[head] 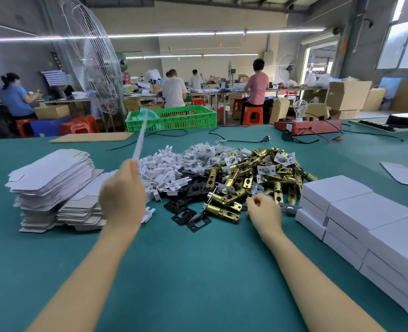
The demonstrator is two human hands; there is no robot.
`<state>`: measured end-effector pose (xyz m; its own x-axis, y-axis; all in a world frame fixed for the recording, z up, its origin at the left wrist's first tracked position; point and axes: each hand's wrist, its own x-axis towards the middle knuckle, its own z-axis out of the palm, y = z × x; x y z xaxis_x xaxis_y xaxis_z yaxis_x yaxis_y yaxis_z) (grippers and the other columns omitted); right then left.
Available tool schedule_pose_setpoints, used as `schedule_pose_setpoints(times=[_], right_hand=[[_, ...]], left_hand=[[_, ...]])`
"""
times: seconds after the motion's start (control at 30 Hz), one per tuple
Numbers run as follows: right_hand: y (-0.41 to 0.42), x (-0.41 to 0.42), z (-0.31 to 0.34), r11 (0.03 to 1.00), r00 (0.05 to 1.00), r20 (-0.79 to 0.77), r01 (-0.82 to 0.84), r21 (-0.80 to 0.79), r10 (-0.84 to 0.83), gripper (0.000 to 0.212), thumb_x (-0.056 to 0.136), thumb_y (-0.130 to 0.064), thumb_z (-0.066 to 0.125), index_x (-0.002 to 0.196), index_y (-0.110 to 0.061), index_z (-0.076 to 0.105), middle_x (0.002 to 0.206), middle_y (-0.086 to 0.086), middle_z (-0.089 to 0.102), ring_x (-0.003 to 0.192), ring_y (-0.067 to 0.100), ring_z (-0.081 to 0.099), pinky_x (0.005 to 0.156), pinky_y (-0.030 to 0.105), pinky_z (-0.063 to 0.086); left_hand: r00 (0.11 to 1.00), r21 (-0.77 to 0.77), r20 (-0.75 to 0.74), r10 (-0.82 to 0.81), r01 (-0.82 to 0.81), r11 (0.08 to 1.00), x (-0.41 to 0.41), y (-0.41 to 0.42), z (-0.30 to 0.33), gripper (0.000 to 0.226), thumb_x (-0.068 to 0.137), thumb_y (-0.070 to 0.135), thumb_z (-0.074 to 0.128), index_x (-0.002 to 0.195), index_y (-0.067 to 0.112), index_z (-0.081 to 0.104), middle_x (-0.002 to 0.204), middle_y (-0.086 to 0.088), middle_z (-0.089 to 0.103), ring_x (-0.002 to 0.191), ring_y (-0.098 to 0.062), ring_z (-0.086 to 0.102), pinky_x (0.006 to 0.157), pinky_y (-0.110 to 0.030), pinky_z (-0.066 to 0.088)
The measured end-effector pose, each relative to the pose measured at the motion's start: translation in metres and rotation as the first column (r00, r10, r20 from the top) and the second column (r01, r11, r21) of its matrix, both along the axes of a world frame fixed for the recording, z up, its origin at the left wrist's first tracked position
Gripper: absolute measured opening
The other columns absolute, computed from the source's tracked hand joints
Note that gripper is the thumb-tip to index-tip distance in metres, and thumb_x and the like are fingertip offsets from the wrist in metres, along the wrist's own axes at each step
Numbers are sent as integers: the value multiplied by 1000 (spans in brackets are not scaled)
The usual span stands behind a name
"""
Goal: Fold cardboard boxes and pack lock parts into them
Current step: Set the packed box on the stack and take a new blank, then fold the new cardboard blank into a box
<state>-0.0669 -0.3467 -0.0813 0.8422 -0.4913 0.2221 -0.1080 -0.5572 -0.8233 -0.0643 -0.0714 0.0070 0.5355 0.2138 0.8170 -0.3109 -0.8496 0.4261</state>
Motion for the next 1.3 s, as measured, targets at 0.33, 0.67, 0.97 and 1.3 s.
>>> schedule_pose_setpoints(times=[0.33, 0.67, 0.97, 1.3], right_hand=[[47, -37, 22, 924, 887, 393, -333, 187, 241, 69, 85, -65, 39, 62, -4, 58, 55, 12, 58, 55, 32, 56, 56, 44, 46], [47, -31, 34, 693, 903, 357, -415, 590, 238, 20, 96, -3, 48, 108, -14, 59, 108, 4, 67, 98, 21, 62, 82, 36, 52], [43, -28, 30, 650, 917, 323, -393, 650, 232, 31, 96, 2, 44, 122, -16, 49, 116, 7, 65, 106, 25, 62, 94, 46, 51], [53, -31, 30, 704, 901, 322, -430, 566, 292, 34, 97, -16, 52, 127, -24, 38, 119, -2, 57, 104, 17, 59, 59, 28, 52]], left_hand=[[961, 369, 84, -264, 216, 904, -37, -104, -78, 24, 77, 4, 80, 98, -5, 75, 97, -19, 74, 88, -29, 74, 76, -45, 60], [862, -29, -199, -466, 470, 882, -35, -90, -81, 56, 91, 24, 64, 137, -4, 49, 142, -25, 47, 134, -40, 43, 110, -52, 36], [593, -451, -350, -726, 572, 685, -26, -82, -80, 72, 82, 1, 69, 131, 47, 42, 125, 19, 57, 116, -3, 54, 89, -16, 45], [635, -348, -371, -678, 581, 735, -25, -80, -81, 73, 90, 3, 61, 153, 20, 28, 147, 3, 45, 133, -16, 44, 106, -37, 40]])
